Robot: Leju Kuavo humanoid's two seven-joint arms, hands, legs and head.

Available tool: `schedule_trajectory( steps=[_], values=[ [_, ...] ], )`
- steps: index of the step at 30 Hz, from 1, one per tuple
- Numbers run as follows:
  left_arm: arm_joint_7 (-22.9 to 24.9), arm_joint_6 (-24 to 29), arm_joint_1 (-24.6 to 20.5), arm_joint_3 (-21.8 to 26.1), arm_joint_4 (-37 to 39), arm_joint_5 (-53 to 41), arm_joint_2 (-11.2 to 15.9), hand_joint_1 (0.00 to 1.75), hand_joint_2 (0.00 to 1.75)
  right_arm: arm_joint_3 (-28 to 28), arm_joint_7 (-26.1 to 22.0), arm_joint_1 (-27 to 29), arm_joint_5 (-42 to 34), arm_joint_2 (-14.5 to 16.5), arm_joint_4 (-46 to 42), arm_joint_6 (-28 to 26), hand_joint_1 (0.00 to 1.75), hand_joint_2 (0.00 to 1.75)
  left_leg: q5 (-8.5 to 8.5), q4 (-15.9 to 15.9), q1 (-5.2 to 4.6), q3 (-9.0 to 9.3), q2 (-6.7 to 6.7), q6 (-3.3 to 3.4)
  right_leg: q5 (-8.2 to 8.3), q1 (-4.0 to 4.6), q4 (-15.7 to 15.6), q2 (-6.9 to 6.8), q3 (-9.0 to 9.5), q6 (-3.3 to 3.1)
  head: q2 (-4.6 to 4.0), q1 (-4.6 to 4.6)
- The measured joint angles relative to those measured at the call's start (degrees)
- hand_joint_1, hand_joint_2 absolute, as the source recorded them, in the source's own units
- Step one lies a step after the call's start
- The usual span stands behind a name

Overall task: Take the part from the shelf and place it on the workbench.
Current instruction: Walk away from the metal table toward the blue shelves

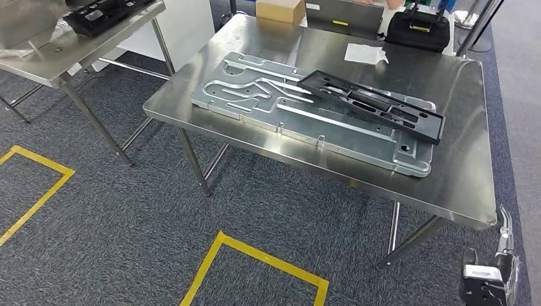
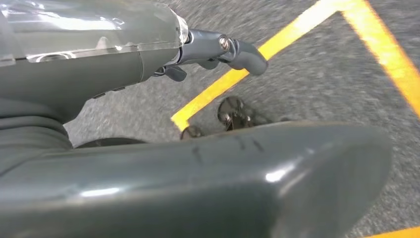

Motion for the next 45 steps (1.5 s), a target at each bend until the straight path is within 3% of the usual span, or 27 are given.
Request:
schedule_trajectory(
  steps=[2,3,4,5,7,9,10,12,13,16,18,20,22,24,25,27,28,30,32,34,36,38,39,40,42,43,45],
  values=[
    [0.0,-0.2,-0.1,-0.1,0.0,-0.1,0.0,0.0,0.0,-1.1,-0.1,-0.2,0.5,0.8,0.1,0.4,0.0,0.0,-4.72,7.5,0.43,-1.59,1.23,-0.67,1.05,0.1,0.2,-1.57,-1.46,-0.08,0.0,-0.02],
    [0.0,-0.2,-0.2,-0.1,0.0,-0.1,0.0,0.0,0.0,-1.6,-0.1,-0.4,0.7,1.0,0.2,0.6,0.0,0.0,-5.16,10.1,0.65,-1.68,1.39,-1.0,1.56,0.11,0.3,-2.36,-2.25,0.03,0.0,-0.02],
    [-0.1,-0.2,-0.2,-0.1,0.0,-0.2,0.0,0.0,0.0,-2.0,-0.1,-0.6,0.9,1.3,0.4,0.7,0.0,0.0,-4.24,10.9,0.86,-0.93,1.54,-1.27,2.01,0.11,0.5,-3.09,-3.06,0.19,0.0,-0.02],
    [-0.1,-0.3,-0.2,-0.2,0.0,-0.2,0.0,0.0,0.0,-2.4,-0.1,-0.8,1.1,1.5,0.6,0.8,0.0,0.0,-2.58,9.7,1.06,0.84,1.79,-1.47,2.42,0.08,0.8,-3.82,-3.87,0.41,0.0,-0.02],
    [-0.3,-0.3,-0.3,-0.2,0.0,-0.3,0.0,0.0,0.0,-3.0,-0.1,-1.3,1.7,1.7,1.0,1.2,0.0,0.0,-0.78,2.1,1.16,6.96,3.48,-1.66,3.05,0.08,1.7,-5.11,-5.33,0.98,0.0,-0.02],
    [-0.4,-0.4,-0.6,-0.3,-0.1,-0.4,0.0,0.0,0.0,-3.6,-0.1,-1.7,2.1,1.9,1.2,1.4,0.0,0.0,-1.91,-5.1,0.78,11.56,5.13,-1.07,3.62,0.23,2.4,-6.27,-6.13,1.74,0.0,0.0],
    [-0.5,-0.4,-0.6,-0.4,-0.1,-0.4,0.0,0.0,0.0,-3.8,-0.1,-2.0,2.3,1.9,1.4,1.4,0.0,0.0,-2.55,-6.7,0.5,12.21,5.31,-0.61,3.99,0.27,2.5,-6.82,-6.27,2.16,0.0,0.01],
    [-0.5,-0.6,-0.4,-0.5,-0.1,-0.6,0.1,0.0,0.0,-4.0,-0.1,-2.6,2.6,2.0,1.7,1.5,0.0,0.0,-1.91,-7.2,0.3,11.33,4.54,0.57,4.42,-0.03,2.6,-7.22,-6.4,3.1,0.0,0.03],
    [-0.5,-0.8,-0.3,-0.5,-0.1,-0.6,0.1,0.0,0.0,-4.1,0.0,-2.7,2.8,2.1,1.9,1.5,0.0,0.0,-1.29,-7.2,0.28,10.76,4.1,1.14,3.4,-0.23,3.2,-6.14,-6.69,3.5,0.0,0.03],
    [-0.5,-1.1,-0.5,-0.7,-0.1,-1.0,0.1,0.0,0.0,-4.8,0.0,-2.9,3.8,2.3,2.6,1.8,0.0,0.0,0.89,-7.3,0.1,8.33,2.8,2.38,-4.73,-0.26,10.8,-1.32,-8.87,3.89,0.0,0.04],
    [-0.5,-1.2,-0.4,-0.9,-0.1,-1.2,0.1,0.0,0.0,-5.1,0.1,-3.0,5.4,2.3,3.3,2.1,0.0,0.0,2.41,-7.2,-0.28,6.36,1.57,2.62,-7.89,0.04,16.8,-0.42,-9.79,3.52,0.0,0.04],
    [-0.6,-1.3,-0.4,-1.0,-0.1,-1.4,0.1,0.0,0.0,-5.2,0.3,-3.4,7.8,2.4,4.8,2.1,0.0,0.0,3.82,-6.8,-0.57,4.39,0.15,2.59,-5.97,0.39,16.6,-0.13,-7.55,2.88,0.0,0.03],
    [-0.7,-1.3,-0.4,-1.1,-0.1,-1.6,0.0,0.0,0.0,-5.2,0.3,-3.9,10.2,2.4,6.7,1.5,0.0,0.0,4.96,-6.4,-0.71,2.85,-1.21,2.39,-3.17,0.79,9.2,1.5,-2.0,1.86,0.0,0.03],
    [-0.8,-1.1,-0.5,-1.2,-0.1,-1.9,-0.2,0.0,0.0,-5.2,0.5,-4.7,12.9,2.4,9.5,0.3,0.0,0.0,6.1,-6.2,-0.78,1.83,-2.46,1.95,-2.99,1.1,1.8,3.48,2.53,0.95,0.0,0.03],
    [-0.9,-0.8,-0.6,-1.2,-0.1,-2.0,-0.2,0.0,0.0,-5.1,0.7,-5.3,14.4,2.4,11.6,-0.3,0.0,0.0,6.68,-6.3,-0.73,1.5,-3.02,1.61,-3.37,1.27,-0.1,3.87,3.39,0.62,0.0,0.03],
    [-1.0,0.1,-0.5,-1.2,-0.1,-2.2,-0.2,0.0,0.0,-4.8,1.2,-6.6,16.9,2.1,17.2,-1.1,0.0,0.0,7.61,-6.7,-0.61,1.08,-3.88,0.9,-2.76,1.38,-0.9,2.85,3.18,0.09,0.0,0.05],
    [-1.1,0.8,-0.4,-1.2,-0.1,-2.3,-0.2,0.0,0.0,-4.4,1.6,-7.4,18.1,1.8,20.6,-1.6,0.0,0.0,7.2,-6.2,-0.56,0.7,-3.38,0.66,-2.2,1.26,-1.1,2.24,2.89,-0.3,0.0,0.03],
    [-1.1,2.1,-0.3,-1.2,-0.1,-2.4,-0.2,0.0,0.0,-3.3,2.7,-9.2,21.6,0.8,29.1,-4.8,0.0,0.0,3.41,-2.4,-0.4,-0.91,-1.08,0.24,-0.98,0.93,-1.4,0.87,2.08,-0.89,0.0,0.0],
    [-1.0,3.5,-0.5,-1.3,-0.1,-2.8,-0.2,0.0,0.0,-2.0,5.5,-11.7,26.9,-1.4,40.8,-12.1,0.0,0.0,-1.73,5.2,-0.16,-3.44,0.68,-0.46,-0.14,0.95,-1.3,-0.65,1.02,-0.93,0.0,-0.02],
    [-1.2,5.2,-0.5,-1.3,-0.1,-3.5,-0.2,0.0,0.0,-1.0,9.9,-14.3,32.0,-4.0,53.6,-20.0,0.0,0.0,-2.71,10.5,0.19,-4.4,1.08,-1.14,0.45,0.93,-1.2,-2.39,0.09,-0.6,0.0,-0.02],
    [-1.7,7.5,-0.4,-1.4,-0.1,-4.2,-0.2,0.0,0.0,-0.1,15.9,-16.3,35.4,-6.5,64.7,-23.6,0.0,0.0,-0.45,7.5,0.6,-0.93,1.82,-1.59,0.7,0.88,-0.9,-4.14,-0.55,-0.2,0.0,-0.02],
    [-2.8,9.1,-0.3,-1.6,-0.1,-4.9,-0.3,0.0,0.0,0.4,21.9,-17.5,36.3,-8.7,73.5,-22.4,0.0,0.0,0.64,-0.9,0.83,5.59,4.16,-1.65,0.57,0.96,-0.2,-5.71,-0.97,0.35,0.0,-0.01],
    [-3.4,9.6,-0.3,-1.7,-0.2,-5.2,-0.3,0.0,0.0,0.4,24.6,-17.8,35.7,-9.5,77.1,-20.6,0.0,0.0,0.54,-4.0,0.78,7.73,5.0,-1.37,0.44,1.05,0.2,-6.38,-1.11,0.72,0.0,0.02],
    [-3.9,9.8,-0.3,-1.9,-0.2,-5.6,-0.4,0.0,0.0,0.4,27.1,-18.1,34.7,-10.2,80.2,-18.5,0.0,0.0,0.2,-5.6,0.65,8.8,5.47,-0.88,0.34,1.15,0.6,-6.95,-1.2,1.12,0.0,0.03],
    [-4.8,10.2,0.0,-2.1,-0.2,-6.0,-0.4,0.0,0.0,-0.2,32.3,-18.4,32.2,-10.9,84.9,-14.2,0.0,0.0,0.07,-6.1,0.46,8.42,4.57,0.37,0.28,1.19,0.9,-7.88,-1.28,1.88,0.0,0.09],
    [-5.2,10.3,0.1,-2.2,-0.2,-6.1,-0.4,0.0,0.0,-0.7,34.8,-18.5,31.0,-11.1,86.6,-12.5,0.0,0.0,0.21,-6.4,0.49,8.3,4.15,0.91,-0.09,1.03,1.3,-7.27,-1.45,2.26,0.0,0.1],
    [-5.6,10.3,0.3,-2.4,-0.2,-6.3,-0.3,0.0,0.0,-2.0,39.0,-18.6,29.0,-11.3,89.5,-9.7,0.0,0.0,0.87,-6.9,0.58,8.03,3.38,1.83,-2.84,0.64,5.0,-4.04,-3.1,2.82,0.0,0.11]
  ],
)
